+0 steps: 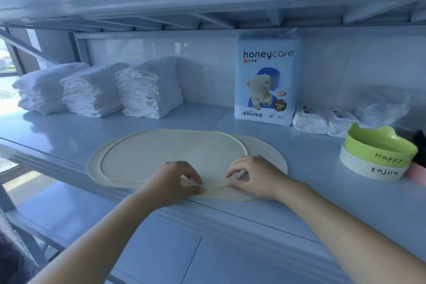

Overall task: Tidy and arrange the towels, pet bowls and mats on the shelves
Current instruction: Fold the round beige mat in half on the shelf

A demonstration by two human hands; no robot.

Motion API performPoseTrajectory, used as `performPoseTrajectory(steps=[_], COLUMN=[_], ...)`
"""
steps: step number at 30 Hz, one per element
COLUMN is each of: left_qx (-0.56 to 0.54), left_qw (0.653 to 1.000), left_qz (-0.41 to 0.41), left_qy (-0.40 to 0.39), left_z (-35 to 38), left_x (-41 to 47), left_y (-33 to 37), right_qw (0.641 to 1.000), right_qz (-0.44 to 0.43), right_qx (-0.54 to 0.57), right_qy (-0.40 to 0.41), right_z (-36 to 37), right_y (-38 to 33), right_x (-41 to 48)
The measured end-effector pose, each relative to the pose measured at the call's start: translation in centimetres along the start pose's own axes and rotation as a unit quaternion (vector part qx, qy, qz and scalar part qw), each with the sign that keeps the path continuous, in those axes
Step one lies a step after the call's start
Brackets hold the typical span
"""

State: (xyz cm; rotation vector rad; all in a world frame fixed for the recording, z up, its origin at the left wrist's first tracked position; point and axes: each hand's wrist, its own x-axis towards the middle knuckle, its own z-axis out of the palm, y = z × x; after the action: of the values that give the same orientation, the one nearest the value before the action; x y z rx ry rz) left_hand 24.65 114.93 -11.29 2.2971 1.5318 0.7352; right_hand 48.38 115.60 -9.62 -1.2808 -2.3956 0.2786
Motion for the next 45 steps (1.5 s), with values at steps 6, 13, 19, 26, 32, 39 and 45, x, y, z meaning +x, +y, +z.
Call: performPoseTrajectory(steps=[6,13,19,26,32,39,45], left_qx=[-0.009,0.019,0.041,-0.006,0.067,0.184,0.167], left_qw=[0.999,0.994,0.990,0.994,0.990,0.973,0.977], left_qz=[0.041,0.100,0.137,0.104,0.007,0.011,0.037], left_qy=[0.022,0.024,0.006,-0.023,-0.122,-0.139,-0.130], left_z=[-1.5,-1.5,-0.9,-1.9,-3.3,-2.5,-3.0], left_x=[-0.4,-0.1,-1.0,0.7,4.1,6.6,6.9], left_y=[-3.3,-3.8,-3.4,-5.2,-7.0,-9.1,-10.0], right_qw=[1.000,0.999,0.998,0.997,0.989,0.958,0.958], right_qz=[-0.001,-0.025,-0.011,0.051,0.132,0.232,0.240], right_qx=[0.010,0.037,0.029,0.030,-0.018,-0.110,-0.104], right_qy=[0.006,0.010,-0.051,-0.045,-0.058,-0.126,-0.116], right_z=[1.7,2.2,1.0,1.5,4.9,6.3,6.2], right_y=[-1.3,-1.7,-1.7,-2.5,-3.3,-3.0,-3.2], right_x=[1.1,0.9,0.3,3.9,8.3,10.4,11.3])
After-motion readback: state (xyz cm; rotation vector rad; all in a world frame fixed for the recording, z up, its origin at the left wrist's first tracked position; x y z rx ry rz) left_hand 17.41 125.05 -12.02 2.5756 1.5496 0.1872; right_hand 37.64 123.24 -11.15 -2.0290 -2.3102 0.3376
